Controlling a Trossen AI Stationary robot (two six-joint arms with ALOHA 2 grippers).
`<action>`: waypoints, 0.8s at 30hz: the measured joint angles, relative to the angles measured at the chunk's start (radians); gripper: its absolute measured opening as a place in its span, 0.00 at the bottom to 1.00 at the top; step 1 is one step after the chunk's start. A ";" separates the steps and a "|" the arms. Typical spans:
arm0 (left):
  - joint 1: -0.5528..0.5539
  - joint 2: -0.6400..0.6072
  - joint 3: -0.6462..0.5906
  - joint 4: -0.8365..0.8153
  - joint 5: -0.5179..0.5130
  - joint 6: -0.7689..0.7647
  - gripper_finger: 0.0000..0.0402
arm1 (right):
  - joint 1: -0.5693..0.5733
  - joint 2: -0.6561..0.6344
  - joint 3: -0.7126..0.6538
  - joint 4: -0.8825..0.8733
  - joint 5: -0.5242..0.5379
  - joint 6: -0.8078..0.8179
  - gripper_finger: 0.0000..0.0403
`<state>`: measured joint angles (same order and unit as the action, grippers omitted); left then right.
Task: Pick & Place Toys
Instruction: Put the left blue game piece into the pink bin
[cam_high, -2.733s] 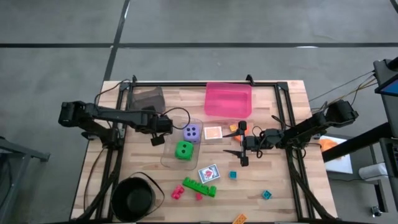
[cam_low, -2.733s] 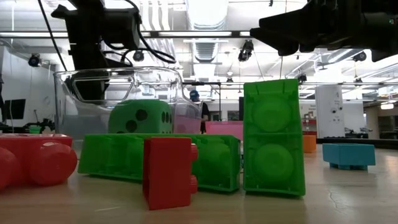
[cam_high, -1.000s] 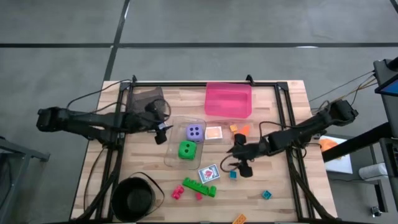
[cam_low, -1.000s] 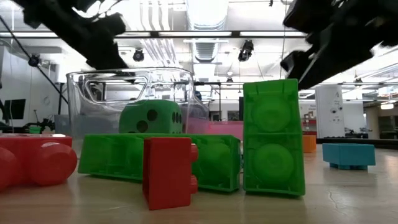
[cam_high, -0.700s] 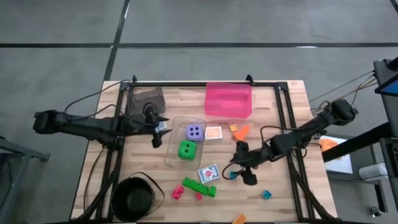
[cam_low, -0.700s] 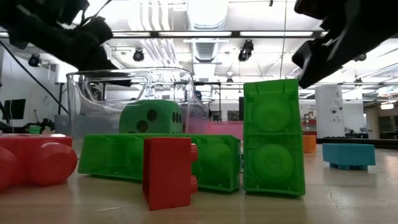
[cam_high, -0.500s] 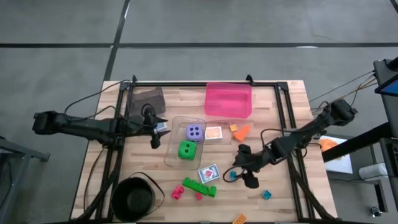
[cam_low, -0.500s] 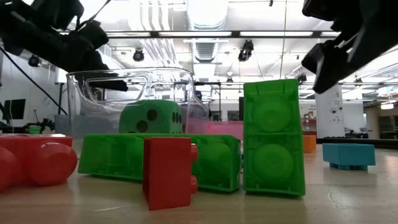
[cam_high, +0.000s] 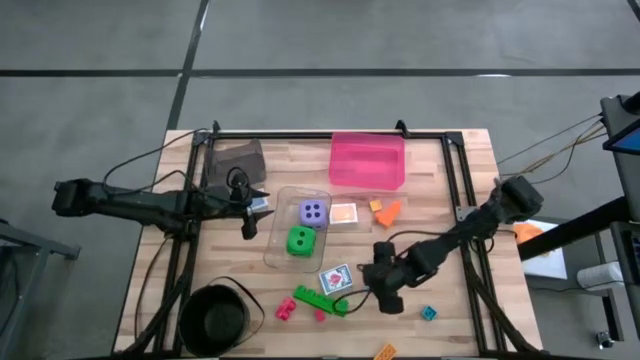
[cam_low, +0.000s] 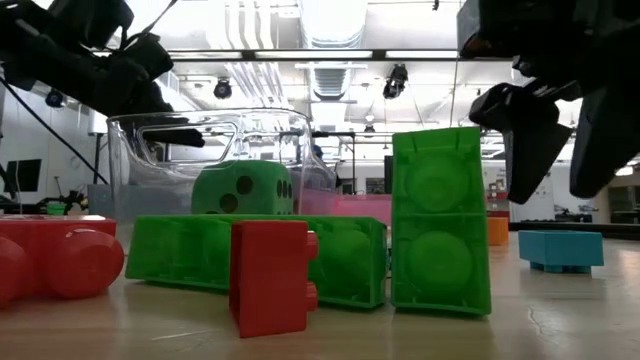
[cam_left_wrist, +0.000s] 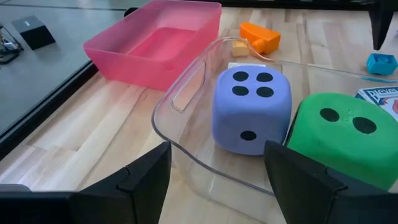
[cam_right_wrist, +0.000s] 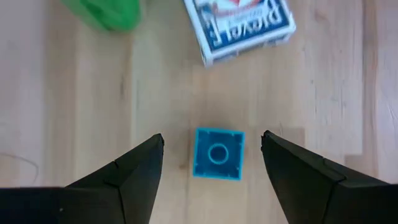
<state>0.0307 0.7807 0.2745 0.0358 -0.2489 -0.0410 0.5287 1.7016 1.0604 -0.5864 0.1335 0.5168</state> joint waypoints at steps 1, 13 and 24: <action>0.000 0.000 0.000 0.000 0.000 0.000 0.64 | 0.003 0.022 0.029 -0.030 -0.001 -0.002 0.68; 0.000 0.000 0.000 -0.005 0.007 -0.003 0.64 | 0.008 0.197 0.140 -0.163 -0.049 -0.012 0.68; 0.000 0.000 0.000 -0.006 0.007 -0.007 0.64 | 0.010 0.195 0.140 -0.166 0.002 0.000 0.68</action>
<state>0.0307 0.7807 0.2745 0.0296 -0.2420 -0.0483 0.5385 1.8970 1.2004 -0.7525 0.1355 0.5164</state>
